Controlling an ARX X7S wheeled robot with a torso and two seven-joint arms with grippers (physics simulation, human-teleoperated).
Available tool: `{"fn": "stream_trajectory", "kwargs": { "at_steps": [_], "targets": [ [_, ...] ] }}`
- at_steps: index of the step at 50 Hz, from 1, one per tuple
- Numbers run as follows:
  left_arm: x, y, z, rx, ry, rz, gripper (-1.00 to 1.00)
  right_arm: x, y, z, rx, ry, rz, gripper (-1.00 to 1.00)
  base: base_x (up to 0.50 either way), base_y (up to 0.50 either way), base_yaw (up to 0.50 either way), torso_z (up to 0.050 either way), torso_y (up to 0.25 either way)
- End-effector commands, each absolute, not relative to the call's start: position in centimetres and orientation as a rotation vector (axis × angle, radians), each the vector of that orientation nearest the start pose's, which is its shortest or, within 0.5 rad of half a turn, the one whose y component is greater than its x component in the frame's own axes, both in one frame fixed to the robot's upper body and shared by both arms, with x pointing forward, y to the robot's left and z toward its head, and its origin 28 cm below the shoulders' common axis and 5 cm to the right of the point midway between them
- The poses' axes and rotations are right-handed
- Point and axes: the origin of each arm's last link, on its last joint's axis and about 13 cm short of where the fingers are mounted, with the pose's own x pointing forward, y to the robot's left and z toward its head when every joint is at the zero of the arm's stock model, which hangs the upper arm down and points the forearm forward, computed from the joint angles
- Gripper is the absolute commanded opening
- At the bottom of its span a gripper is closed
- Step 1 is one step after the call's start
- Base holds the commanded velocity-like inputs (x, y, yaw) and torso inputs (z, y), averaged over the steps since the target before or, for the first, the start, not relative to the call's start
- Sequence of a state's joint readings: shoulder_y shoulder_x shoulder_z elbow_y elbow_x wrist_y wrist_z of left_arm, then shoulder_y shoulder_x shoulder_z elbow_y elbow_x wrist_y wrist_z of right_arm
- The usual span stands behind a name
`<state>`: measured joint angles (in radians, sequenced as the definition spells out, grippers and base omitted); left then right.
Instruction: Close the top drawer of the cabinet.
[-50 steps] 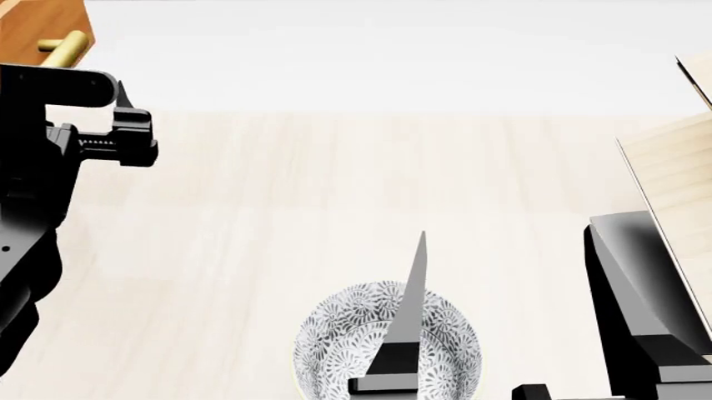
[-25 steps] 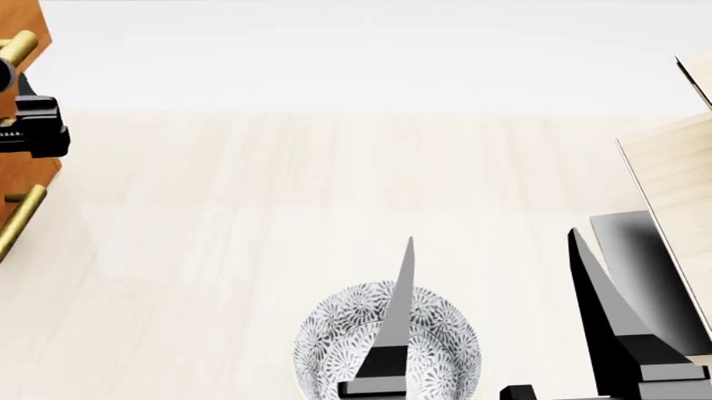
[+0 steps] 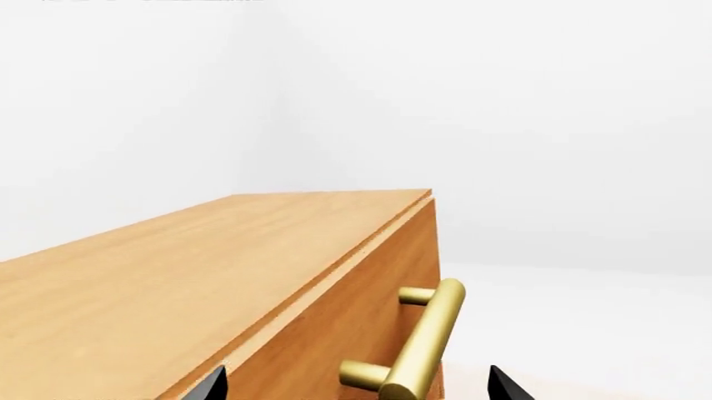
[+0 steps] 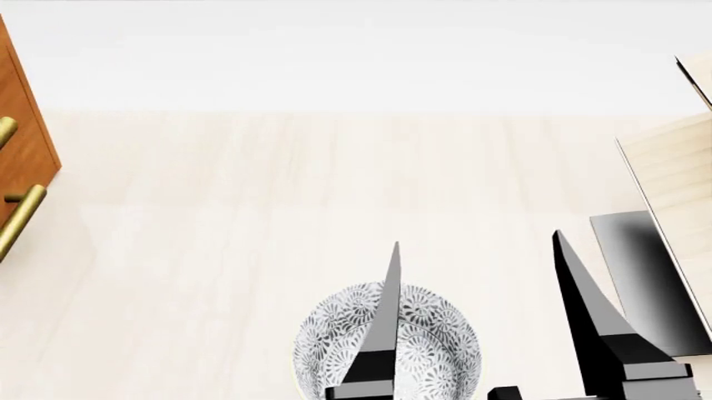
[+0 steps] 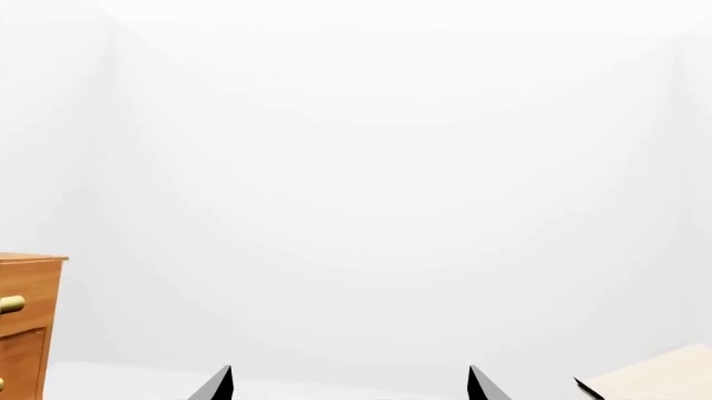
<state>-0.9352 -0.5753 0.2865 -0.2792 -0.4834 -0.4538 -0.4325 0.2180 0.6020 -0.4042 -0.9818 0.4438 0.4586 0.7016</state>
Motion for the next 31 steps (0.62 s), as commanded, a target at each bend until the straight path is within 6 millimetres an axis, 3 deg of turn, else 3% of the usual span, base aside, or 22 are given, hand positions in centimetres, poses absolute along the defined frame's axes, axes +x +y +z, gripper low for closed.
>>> {"fn": "stream_trajectory", "kwargs": {
  "at_steps": [1, 17, 31],
  "targets": [
    [33.6, 35.9, 22.8, 0.165, -0.152, 0.544, 1.0, 16.1, -8.6, 18.1, -0.057, -0.454, 0.089, 1.0, 0.0, 0.0, 0.0, 0.0, 0.0],
    [32.0, 38.4, 22.0, 0.143, -0.128, 0.635, 1.0, 16.2, -8.4, 17.9, -0.062, -0.447, 0.099, 1.0, 0.0, 0.0, 0.0, 0.0, 0.001],
    [31.9, 38.1, 21.3, 0.145, -0.115, 0.63, 1.0, 16.2, -8.4, 17.9, -0.063, -0.444, 0.101, 1.0, 0.0, 0.0, 0.01, 0.0, 0.001]
  ]
}}
